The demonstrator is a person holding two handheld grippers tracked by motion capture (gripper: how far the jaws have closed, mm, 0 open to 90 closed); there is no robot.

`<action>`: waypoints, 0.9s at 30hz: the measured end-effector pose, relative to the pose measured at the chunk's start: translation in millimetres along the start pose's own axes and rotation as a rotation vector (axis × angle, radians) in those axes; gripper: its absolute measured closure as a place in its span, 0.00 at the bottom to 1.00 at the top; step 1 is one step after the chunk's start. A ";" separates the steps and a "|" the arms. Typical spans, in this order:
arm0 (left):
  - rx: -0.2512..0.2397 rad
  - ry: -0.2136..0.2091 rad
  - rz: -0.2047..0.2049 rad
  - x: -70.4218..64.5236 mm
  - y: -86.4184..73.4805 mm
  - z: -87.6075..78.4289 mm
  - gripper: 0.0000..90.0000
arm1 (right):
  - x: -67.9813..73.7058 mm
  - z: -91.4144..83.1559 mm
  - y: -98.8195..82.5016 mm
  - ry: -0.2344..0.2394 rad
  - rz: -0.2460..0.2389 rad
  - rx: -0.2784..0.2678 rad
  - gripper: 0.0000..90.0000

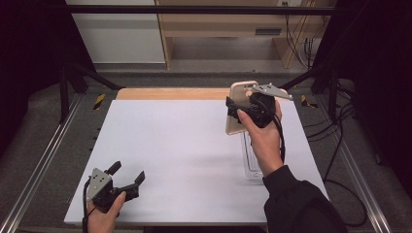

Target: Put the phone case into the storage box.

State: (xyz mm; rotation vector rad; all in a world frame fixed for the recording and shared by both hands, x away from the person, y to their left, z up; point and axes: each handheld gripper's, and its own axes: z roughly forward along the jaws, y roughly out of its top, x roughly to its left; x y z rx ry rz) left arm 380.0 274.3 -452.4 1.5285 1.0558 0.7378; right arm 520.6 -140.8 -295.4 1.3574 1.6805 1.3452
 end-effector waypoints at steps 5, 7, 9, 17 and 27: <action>-0.002 0.000 -0.020 7.2 -2.5 -0.9 0.06 | -9.5 5.8 3.9 -0.052 -0.010 -0.025 0.13; -0.003 0.001 -0.023 8.9 -2.7 -1.3 0.06 | -13.8 8.5 4.6 -0.068 -0.007 -0.028 0.13; -0.004 0.004 -0.025 9.8 -2.9 -1.5 0.06 | -18.0 11.0 4.7 -0.081 -0.003 -0.029 0.13; -0.004 0.000 -0.017 13.3 -4.2 -0.7 0.06 | -29.2 19.3 3.7 -0.119 -0.001 -0.041 0.13; -0.015 -0.001 0.009 12.1 -4.2 -0.5 0.03 | -45.6 33.7 0.5 -0.175 0.008 -0.047 0.13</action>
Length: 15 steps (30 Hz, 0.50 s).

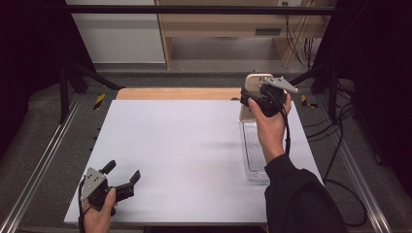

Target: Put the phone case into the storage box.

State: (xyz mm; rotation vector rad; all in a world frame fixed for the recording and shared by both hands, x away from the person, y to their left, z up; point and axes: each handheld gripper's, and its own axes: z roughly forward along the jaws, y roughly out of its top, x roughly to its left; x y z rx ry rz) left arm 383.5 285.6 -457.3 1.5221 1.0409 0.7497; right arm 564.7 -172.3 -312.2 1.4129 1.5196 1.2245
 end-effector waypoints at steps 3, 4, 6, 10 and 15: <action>-0.001 -0.004 0.010 -0.2 -0.1 0.3 0.03 | -2.5 2.1 -0.5 -0.009 0.004 -0.004 0.13; -0.001 0.000 0.017 0.0 -0.1 0.1 0.03 | -4.9 4.2 -1.0 -0.017 0.010 -0.007 0.13; -0.001 -0.001 0.018 -0.1 -0.2 0.2 0.03 | -7.0 6.0 -1.9 -0.022 0.015 -0.007 0.13; -0.002 -0.003 0.021 0.0 -0.2 0.0 0.03 | -9.7 8.3 -2.7 -0.033 0.018 -0.010 0.13; -0.005 -0.007 0.024 -0.7 0.0 0.0 0.03 | -14.7 11.4 -3.9 -0.045 0.019 -0.007 0.13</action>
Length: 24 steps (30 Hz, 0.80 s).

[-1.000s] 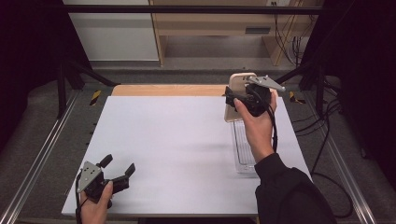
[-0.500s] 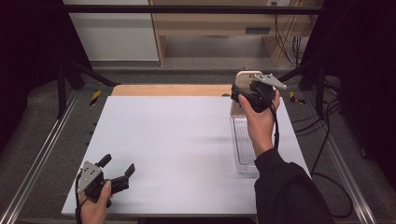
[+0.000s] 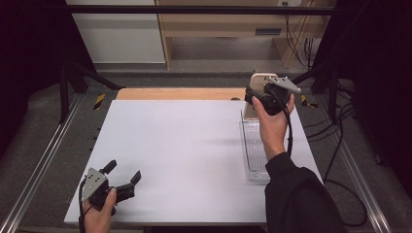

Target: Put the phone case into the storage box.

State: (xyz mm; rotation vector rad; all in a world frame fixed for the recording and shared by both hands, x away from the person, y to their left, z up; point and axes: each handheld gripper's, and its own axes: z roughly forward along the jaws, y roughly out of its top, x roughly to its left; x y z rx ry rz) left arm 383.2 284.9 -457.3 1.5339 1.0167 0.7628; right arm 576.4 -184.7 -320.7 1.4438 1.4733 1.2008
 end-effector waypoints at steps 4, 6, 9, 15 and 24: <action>-0.002 -0.014 0.006 -1.1 0.1 0.7 0.03 | -2.3 2.7 -1.0 -0.010 -0.001 0.002 0.13; -0.001 -0.017 0.010 -1.1 0.1 0.7 0.03 | -2.5 4.0 -1.5 -0.012 0.000 0.003 0.13; -0.001 -0.019 0.011 -1.2 0.1 0.8 0.03 | -2.6 5.7 -2.1 -0.014 -0.001 0.003 0.13; 0.000 -0.023 0.012 -1.2 -0.1 1.1 0.03 | -3.5 10.3 -4.6 -0.026 0.005 0.007 0.13; -0.002 -0.030 0.014 -1.8 0.0 1.2 0.03 | -4.7 16.3 -8.4 -0.037 0.012 0.016 0.13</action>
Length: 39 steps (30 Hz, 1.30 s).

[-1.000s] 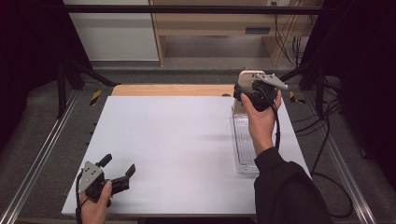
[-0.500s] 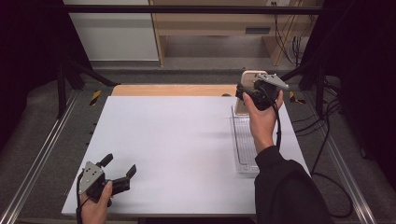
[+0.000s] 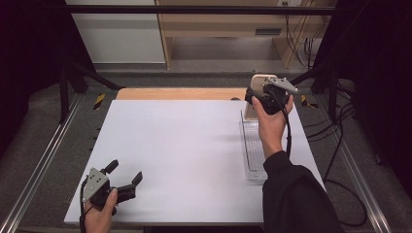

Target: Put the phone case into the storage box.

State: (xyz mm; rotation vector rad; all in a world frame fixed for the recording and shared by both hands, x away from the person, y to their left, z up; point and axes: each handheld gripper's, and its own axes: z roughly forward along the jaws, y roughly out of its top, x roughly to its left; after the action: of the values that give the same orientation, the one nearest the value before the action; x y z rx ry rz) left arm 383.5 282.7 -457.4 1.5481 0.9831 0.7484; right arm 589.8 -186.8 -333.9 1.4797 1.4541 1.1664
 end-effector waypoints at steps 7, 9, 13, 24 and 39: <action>-0.002 -0.006 0.006 -0.8 0.3 0.4 0.03 | -0.9 2.4 -1.8 -0.021 -0.002 0.002 0.13; -0.001 -0.008 0.012 -0.9 0.5 0.3 0.03 | -0.8 4.5 -2.6 -0.026 -0.007 0.003 0.13; -0.001 -0.009 0.011 -1.1 0.4 0.5 0.03 | -1.5 6.3 -3.4 -0.031 -0.006 0.006 0.13; 0.001 -0.019 0.015 -2.3 0.3 1.6 0.03 | -1.9 11.1 -7.1 -0.050 -0.018 0.018 0.13; 0.001 -0.028 0.018 -3.1 0.4 1.8 0.03 | -1.0 21.4 -17.4 -0.060 -0.013 0.027 0.13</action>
State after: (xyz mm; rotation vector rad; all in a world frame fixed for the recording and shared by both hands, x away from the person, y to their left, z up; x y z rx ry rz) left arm 383.8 279.1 -457.2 1.5665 0.9498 0.7368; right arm 604.7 -184.5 -357.1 1.5089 1.4415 1.0894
